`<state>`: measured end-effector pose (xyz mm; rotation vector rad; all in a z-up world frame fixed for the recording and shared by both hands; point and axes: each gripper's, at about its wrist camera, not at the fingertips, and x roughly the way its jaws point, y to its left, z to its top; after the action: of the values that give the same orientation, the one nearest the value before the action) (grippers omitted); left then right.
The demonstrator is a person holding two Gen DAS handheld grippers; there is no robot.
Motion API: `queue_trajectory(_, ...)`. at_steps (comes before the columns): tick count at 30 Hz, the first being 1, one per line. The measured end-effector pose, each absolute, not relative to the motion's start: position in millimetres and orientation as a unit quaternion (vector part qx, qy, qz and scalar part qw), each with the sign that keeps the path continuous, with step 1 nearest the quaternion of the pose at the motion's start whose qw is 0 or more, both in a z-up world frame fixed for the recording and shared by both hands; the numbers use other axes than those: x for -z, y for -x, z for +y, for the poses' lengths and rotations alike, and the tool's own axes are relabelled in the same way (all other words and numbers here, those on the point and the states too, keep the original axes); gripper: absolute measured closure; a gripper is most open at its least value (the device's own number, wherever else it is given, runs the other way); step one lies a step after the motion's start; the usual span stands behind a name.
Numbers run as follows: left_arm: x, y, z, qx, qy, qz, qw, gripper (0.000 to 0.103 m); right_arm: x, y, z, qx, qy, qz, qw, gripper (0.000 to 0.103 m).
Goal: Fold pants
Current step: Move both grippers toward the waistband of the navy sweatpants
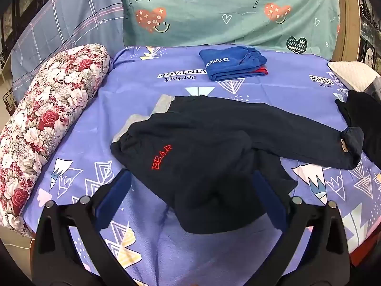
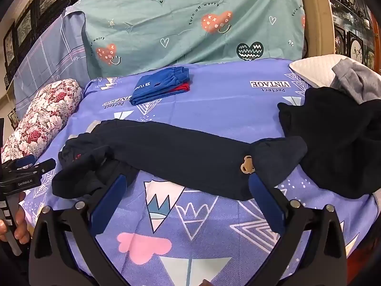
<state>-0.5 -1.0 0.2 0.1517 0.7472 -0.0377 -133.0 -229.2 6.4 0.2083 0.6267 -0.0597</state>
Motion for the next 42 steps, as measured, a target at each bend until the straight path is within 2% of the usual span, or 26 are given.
queue_trajectory(42,-7.2,3.9,13.5,0.006,-0.055,0.354,0.934,0.002,-4.7,133.2,-223.3,0.029,-0.088,0.321,0.942,0.001)
